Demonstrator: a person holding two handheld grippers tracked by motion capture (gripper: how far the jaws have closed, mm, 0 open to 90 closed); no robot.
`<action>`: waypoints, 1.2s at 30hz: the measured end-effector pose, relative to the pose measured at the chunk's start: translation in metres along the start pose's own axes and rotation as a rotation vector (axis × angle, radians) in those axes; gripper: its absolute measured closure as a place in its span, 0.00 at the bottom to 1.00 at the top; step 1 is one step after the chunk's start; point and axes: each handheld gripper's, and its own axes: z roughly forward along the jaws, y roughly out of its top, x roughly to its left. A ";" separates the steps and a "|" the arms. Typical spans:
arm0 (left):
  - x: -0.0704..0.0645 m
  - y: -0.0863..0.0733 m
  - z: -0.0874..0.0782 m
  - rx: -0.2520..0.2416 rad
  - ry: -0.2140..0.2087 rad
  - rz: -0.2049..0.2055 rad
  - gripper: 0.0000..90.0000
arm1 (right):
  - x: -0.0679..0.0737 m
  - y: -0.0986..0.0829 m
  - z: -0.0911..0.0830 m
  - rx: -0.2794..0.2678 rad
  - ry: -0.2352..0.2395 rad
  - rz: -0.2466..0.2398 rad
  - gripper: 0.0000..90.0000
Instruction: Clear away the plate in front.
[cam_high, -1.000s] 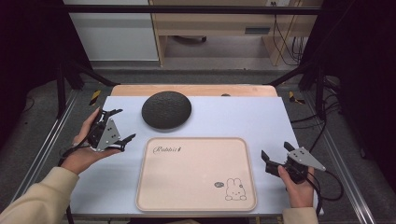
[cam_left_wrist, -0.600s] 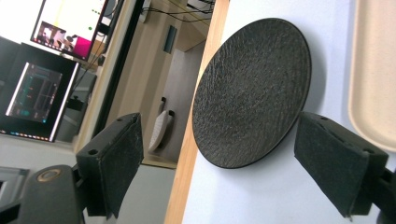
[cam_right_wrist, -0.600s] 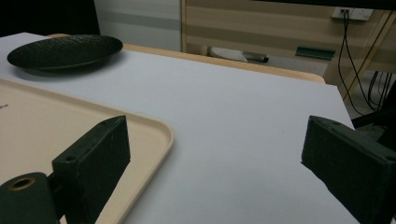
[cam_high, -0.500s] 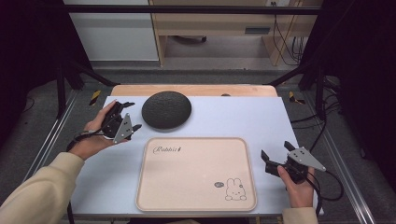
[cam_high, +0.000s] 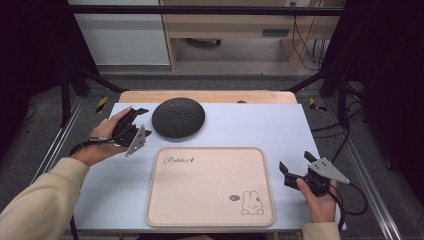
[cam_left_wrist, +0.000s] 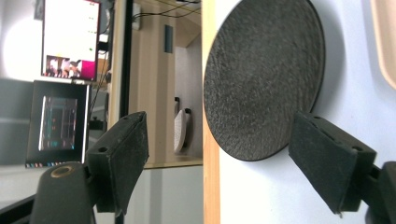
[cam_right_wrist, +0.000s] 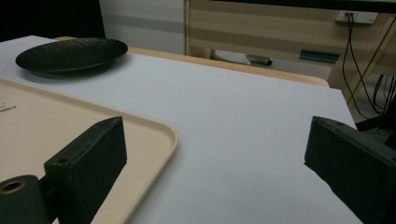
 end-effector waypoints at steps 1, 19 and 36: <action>-0.002 0.000 0.002 0.011 -0.009 0.024 0.23 | 0.000 0.000 0.000 0.001 0.001 -0.002 0.06; -0.043 -0.014 0.049 0.083 -0.069 0.166 0.43 | 0.000 -0.002 0.002 0.021 0.005 0.002 0.06; -0.056 -0.018 0.067 0.082 -0.087 0.167 0.59 | -0.001 -0.003 0.001 0.022 0.005 -0.002 0.07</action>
